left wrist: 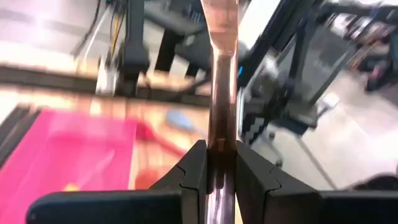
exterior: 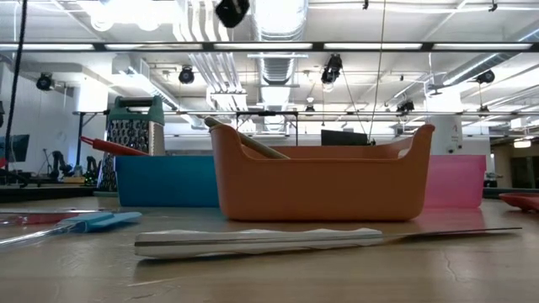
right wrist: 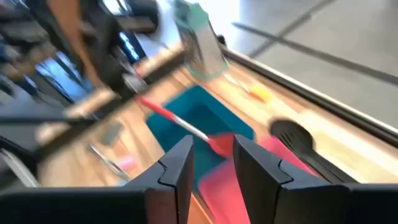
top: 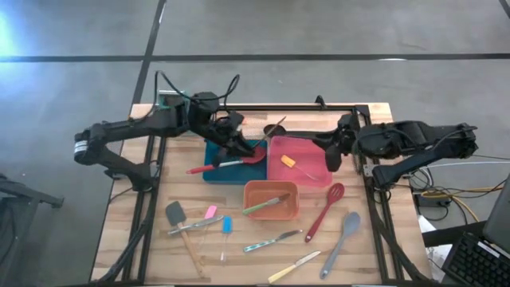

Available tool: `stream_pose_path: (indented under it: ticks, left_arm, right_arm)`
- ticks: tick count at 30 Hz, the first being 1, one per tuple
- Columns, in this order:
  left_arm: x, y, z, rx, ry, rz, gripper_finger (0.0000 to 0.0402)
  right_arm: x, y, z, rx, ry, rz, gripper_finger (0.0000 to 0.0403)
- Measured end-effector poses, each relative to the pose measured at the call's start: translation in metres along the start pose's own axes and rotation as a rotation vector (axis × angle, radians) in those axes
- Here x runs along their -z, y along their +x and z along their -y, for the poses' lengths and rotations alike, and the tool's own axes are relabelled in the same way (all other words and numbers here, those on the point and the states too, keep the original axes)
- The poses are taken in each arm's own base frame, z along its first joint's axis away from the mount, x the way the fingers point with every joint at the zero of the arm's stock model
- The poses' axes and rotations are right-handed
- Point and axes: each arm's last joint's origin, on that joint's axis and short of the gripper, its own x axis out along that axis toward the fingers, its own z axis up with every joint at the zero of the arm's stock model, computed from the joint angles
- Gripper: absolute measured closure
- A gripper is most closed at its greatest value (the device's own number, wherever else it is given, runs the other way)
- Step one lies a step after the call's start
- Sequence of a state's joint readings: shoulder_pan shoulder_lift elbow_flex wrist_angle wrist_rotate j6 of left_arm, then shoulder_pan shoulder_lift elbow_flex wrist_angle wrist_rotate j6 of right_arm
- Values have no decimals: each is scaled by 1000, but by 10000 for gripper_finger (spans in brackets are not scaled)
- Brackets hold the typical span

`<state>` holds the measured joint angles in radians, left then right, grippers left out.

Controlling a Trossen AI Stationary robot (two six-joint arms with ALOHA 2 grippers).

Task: Pick & Place Kitchen Items
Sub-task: Put the gold knife into the orange bin

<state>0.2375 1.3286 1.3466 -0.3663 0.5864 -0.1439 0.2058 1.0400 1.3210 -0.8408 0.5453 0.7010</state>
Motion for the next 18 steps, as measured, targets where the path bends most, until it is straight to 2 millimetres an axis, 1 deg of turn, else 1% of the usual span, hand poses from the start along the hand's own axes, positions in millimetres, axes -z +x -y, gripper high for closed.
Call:
stream_pose_path:
  ticks: [4,6,9,13,15,18]
  left_arm:
    - [1,-13,6,-114,-65,-171,347]
    - [-1,-18,8,-166,-103,-244,347]
    - [-8,-19,13,-238,-167,-315,347]
    - [-15,-11,23,-291,-235,-359,347]
    - [-15,-3,28,-311,-264,-371,347]
    - [-7,17,34,-314,-346,-419,347]
  right_arm:
    - [6,-4,9,57,-46,-59,307]
    - [8,-3,11,79,-58,-73,310]
    - [10,-1,14,113,-80,-99,314]
    - [13,-3,25,189,-109,-156,312]
    - [15,-6,34,248,-100,-193,309]
    - [19,-15,50,347,-38,-243,304]
